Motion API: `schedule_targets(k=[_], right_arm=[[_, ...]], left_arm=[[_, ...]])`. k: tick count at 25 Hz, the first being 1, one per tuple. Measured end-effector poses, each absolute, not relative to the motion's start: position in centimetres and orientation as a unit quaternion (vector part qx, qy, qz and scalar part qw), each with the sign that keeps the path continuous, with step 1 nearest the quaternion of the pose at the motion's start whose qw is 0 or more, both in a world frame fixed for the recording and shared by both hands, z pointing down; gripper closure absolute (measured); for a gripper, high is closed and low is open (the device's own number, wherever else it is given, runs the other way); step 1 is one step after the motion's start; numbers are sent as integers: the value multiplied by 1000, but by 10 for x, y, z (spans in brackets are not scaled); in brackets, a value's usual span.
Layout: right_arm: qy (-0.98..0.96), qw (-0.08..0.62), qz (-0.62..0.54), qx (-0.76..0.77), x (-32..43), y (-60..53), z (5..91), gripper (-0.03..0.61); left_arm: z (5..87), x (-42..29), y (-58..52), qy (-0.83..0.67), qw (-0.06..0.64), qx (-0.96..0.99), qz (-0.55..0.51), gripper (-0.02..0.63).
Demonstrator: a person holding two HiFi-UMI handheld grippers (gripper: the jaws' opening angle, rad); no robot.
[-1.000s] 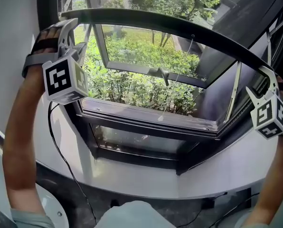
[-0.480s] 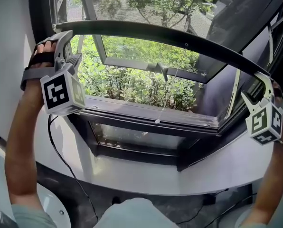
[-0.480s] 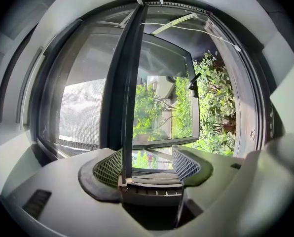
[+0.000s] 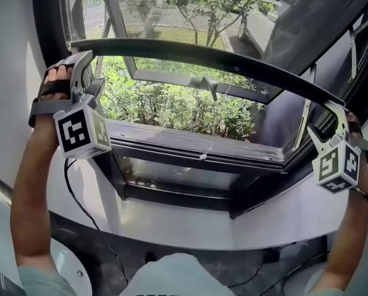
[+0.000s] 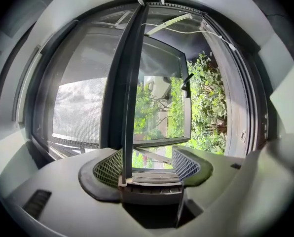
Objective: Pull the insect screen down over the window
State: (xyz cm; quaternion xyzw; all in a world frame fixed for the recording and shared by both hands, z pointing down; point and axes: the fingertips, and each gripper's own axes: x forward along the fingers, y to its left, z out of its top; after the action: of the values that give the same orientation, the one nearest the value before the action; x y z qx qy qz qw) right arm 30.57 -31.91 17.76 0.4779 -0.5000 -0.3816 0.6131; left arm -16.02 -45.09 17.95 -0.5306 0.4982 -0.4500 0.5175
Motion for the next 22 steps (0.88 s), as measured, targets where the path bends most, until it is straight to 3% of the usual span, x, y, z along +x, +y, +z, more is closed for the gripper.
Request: schedule_targets(k=[22], right_arm=[[-535, 640, -331, 441, 308, -315, 289, 288]], left_arm=[[294, -160, -445, 453, 482, -560, -499, 293]])
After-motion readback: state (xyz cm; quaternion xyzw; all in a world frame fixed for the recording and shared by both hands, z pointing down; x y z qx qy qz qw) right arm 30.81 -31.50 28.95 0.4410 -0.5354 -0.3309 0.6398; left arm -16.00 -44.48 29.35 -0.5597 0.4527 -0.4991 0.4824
